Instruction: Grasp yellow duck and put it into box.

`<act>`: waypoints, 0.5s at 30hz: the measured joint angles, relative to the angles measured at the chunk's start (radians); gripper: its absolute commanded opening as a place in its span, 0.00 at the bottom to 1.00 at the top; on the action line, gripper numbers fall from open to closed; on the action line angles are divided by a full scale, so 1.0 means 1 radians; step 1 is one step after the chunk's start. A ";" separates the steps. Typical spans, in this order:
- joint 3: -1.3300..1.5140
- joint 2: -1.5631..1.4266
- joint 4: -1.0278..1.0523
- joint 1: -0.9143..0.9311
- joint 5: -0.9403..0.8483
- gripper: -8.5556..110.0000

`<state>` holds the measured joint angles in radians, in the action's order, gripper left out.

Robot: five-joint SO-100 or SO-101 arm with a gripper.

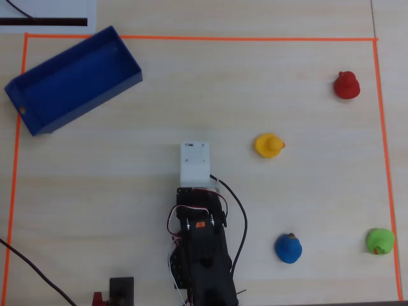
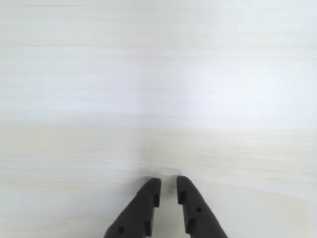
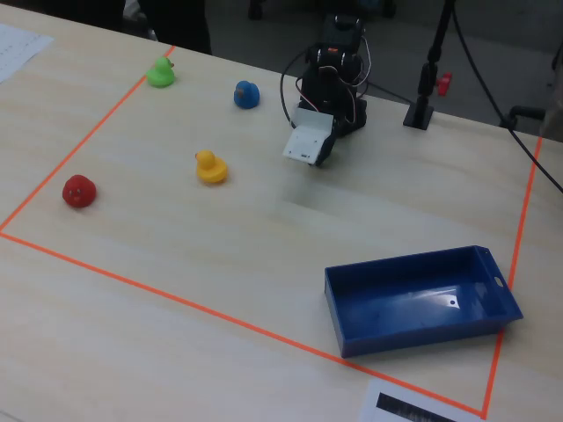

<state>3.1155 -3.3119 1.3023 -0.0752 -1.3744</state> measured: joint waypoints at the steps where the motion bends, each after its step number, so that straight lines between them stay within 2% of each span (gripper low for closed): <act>1: 0.000 0.000 0.000 0.000 0.000 0.07; 9: 0.002 0.051 -0.057 -0.028 -0.009 0.07; 15: 0.002 0.284 -0.584 0.130 0.023 0.07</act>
<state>3.1170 -3.0281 0.7179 0.0552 -1.3514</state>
